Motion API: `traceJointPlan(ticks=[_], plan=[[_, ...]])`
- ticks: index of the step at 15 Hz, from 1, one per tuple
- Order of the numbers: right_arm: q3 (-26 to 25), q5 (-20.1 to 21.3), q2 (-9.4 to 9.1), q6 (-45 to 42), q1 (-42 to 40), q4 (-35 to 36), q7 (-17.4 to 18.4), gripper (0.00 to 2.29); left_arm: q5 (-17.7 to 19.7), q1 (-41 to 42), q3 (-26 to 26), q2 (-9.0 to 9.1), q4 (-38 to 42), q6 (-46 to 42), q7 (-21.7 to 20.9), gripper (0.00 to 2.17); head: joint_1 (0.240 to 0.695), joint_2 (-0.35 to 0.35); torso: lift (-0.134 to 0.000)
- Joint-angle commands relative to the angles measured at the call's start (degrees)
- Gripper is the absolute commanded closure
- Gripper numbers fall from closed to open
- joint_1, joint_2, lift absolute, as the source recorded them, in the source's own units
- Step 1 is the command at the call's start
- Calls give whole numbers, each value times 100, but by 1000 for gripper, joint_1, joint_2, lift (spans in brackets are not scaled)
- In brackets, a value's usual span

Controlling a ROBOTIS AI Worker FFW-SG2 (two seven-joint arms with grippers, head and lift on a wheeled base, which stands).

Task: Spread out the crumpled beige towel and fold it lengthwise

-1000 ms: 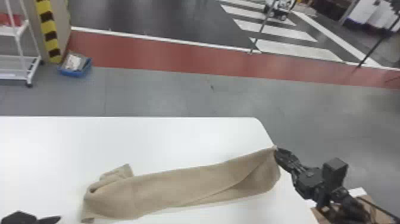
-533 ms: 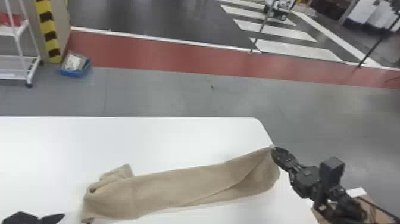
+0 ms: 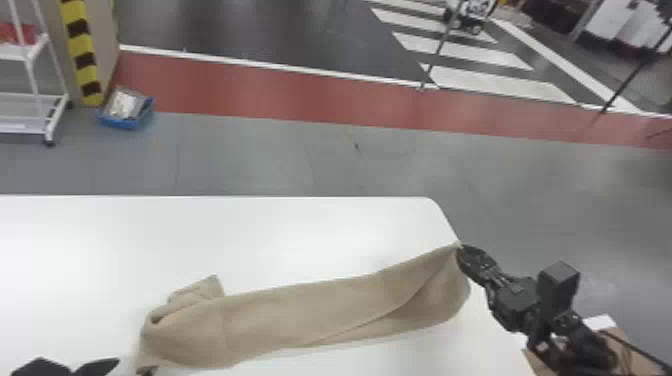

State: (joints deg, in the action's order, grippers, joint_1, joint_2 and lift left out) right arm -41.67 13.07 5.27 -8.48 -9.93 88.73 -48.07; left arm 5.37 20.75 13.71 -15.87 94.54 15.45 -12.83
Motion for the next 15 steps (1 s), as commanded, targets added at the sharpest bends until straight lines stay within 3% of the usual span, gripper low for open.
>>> traceJointPlan(ticks=[1,5,8,15], plan=[[-8,-6,0,0,0,39,-9,1447,-36,8,8,5,3,-2,-9,542,695,-350,0],[-8,-6,0,0,-18,74,-9,1447,-45,26,26,14,30,-2,0,829,695,-350,0],[-52,-15,0,18,-44,127,-35,1447,-115,34,26,14,74,68,26,1733,695,-350,0],[-175,-103,-35,106,-70,698,-123,1447,-115,509,-624,-56,1304,420,-18,1737,695,-350,0]])
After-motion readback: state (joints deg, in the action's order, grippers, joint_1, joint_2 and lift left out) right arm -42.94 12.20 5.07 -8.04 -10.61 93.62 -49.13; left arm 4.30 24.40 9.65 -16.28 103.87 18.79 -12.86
